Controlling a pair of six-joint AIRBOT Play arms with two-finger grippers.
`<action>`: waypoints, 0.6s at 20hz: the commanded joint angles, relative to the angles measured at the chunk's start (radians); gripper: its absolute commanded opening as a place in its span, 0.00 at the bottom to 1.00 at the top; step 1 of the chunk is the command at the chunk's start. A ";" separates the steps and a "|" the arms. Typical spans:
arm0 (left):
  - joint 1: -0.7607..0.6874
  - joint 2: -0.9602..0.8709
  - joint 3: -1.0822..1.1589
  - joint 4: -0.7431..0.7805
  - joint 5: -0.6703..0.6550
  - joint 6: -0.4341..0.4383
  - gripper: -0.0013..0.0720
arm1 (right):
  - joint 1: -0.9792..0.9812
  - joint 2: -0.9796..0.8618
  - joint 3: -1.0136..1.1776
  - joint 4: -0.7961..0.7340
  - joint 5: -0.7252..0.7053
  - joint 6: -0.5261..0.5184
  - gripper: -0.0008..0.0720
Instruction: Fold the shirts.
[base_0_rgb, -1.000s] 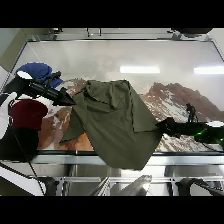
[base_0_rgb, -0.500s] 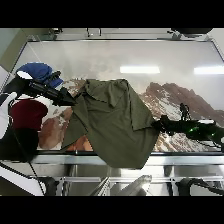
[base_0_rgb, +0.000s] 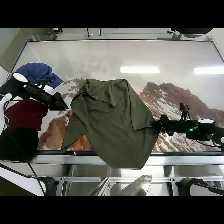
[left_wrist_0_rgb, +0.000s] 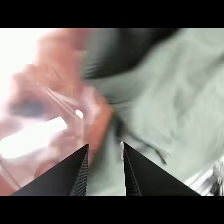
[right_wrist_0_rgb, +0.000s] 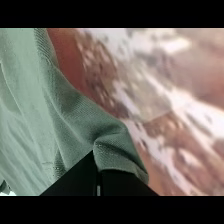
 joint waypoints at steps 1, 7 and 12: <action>0.038 -0.001 -0.037 -0.148 0.107 0.052 0.34 | 0.001 -0.001 0.001 -0.001 0.006 0.000 0.03; -0.034 -0.011 -0.105 -0.206 0.217 0.117 0.34 | 0.001 -0.001 0.001 -0.001 0.006 0.000 0.03; -0.005 -0.035 -0.092 -0.205 0.110 0.115 0.42 | 0.001 -0.001 0.001 -0.001 0.006 0.000 0.03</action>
